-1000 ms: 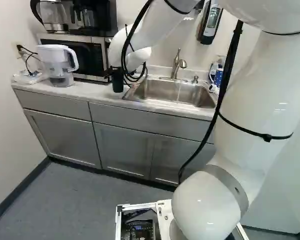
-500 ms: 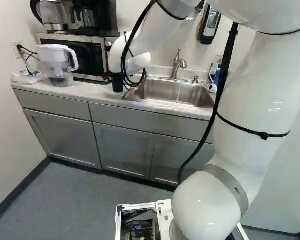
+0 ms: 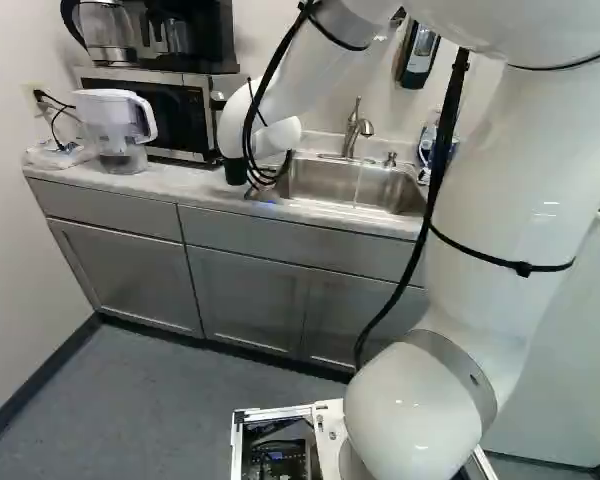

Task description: Rinse the cup and place it in the tray

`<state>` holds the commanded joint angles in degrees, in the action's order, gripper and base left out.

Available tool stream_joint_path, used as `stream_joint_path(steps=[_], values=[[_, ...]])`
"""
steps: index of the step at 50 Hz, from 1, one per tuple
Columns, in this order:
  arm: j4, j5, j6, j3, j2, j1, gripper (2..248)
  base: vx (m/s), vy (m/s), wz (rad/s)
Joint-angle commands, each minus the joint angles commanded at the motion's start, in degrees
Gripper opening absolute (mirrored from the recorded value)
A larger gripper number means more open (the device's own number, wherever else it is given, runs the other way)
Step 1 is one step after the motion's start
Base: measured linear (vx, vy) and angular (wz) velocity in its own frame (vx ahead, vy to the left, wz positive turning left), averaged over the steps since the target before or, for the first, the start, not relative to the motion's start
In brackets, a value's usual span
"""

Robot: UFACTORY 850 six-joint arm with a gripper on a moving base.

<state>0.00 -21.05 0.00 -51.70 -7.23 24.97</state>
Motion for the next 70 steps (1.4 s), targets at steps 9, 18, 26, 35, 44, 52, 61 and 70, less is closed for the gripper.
stream_joint_path(steps=[9,18,26,35,44,52,61,70], values=[[0.00,-2.22,0.00,0.84,-0.30,0.07,247,0.000,0.000,0.000],[0.00,-3.99,0.00,1.60,-0.45,0.13,247,0.000,0.000,0.000],[0.00,-4.49,0.00,1.76,-0.30,0.13,247,0.000,0.000,0.000],[0.00,-4.49,0.00,1.76,-0.30,0.13,247,0.000,0.000,0.000],[0.00,-4.49,0.00,1.76,-0.30,0.13,240,0.000,0.000,0.000],[0.00,-4.49,0.00,1.76,-0.30,0.13,165,0.000,0.000,0.000],[0.00,-4.49,0.00,1.76,-0.30,0.13,130,0.000,0.000,0.000],[0.00,-4.49,0.00,1.72,-0.06,0.13,124,0.000,0.000,0.000]])
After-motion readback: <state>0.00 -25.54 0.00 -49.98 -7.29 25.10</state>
